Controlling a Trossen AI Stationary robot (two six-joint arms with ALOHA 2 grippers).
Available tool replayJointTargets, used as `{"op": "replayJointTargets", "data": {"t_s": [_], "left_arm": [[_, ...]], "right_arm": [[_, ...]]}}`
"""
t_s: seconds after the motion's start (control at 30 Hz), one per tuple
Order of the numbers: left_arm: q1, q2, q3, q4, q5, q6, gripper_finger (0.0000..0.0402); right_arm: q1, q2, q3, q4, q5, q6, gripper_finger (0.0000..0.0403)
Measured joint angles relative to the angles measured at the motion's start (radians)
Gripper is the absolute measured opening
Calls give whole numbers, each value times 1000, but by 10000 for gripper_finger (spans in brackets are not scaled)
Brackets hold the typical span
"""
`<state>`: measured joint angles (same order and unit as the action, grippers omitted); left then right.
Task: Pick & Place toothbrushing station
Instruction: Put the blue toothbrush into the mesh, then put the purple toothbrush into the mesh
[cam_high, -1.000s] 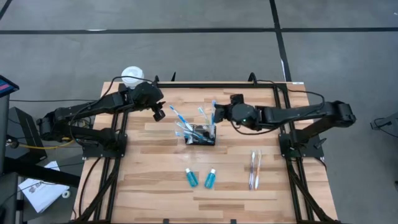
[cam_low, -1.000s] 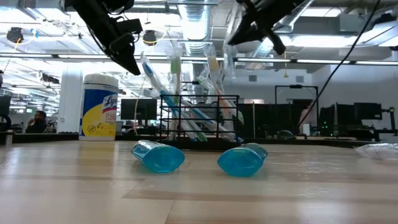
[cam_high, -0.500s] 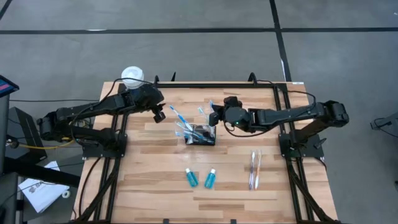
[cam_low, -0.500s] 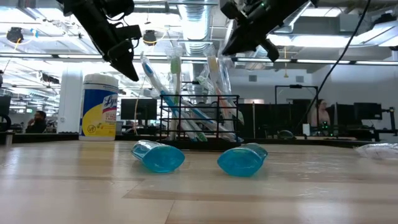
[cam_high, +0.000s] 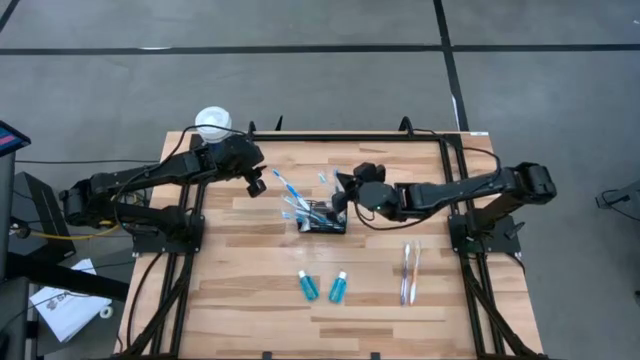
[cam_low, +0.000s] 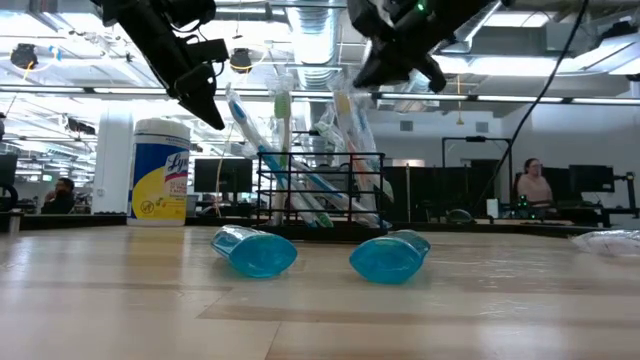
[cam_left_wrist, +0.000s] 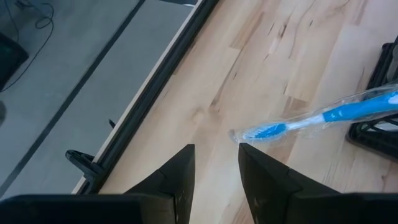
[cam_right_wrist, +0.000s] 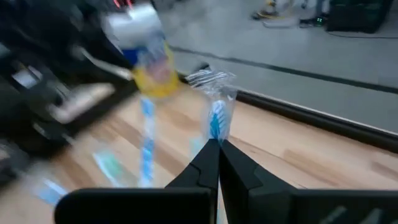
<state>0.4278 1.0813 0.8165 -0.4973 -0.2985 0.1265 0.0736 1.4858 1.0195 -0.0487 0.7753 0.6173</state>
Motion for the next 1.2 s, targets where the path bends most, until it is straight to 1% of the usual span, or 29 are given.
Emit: {"op": "replayJointTargets", "data": {"t_s": [0.1,0.5,0.57,0.63,0.7,0.93,1.0,1.1,1.2], "left_arm": [[0,0,0,0,0,0,117],[0,0,0,1,0,0,117],[0,0,0,1,0,0,117],[0,0,0,1,0,0,117],[0,0,0,1,0,6,117],[0,0,0,1,0,12,117],[0,0,0,1,0,12,117],[0,0,0,1,0,31,117],[0,0,0,1,0,34,117]], "right_arm": [[20,7,4,60,-5,1,0],[81,17,2,33,27,52,0],[85,29,1,29,8,61,1],[74,28,1,30,-66,104,7],[62,28,2,31,-111,138,22],[51,38,2,82,-155,128,103],[62,40,1,105,-127,121,124],[81,22,1,163,-42,49,151],[85,-10,3,172,-18,6,167]]}}
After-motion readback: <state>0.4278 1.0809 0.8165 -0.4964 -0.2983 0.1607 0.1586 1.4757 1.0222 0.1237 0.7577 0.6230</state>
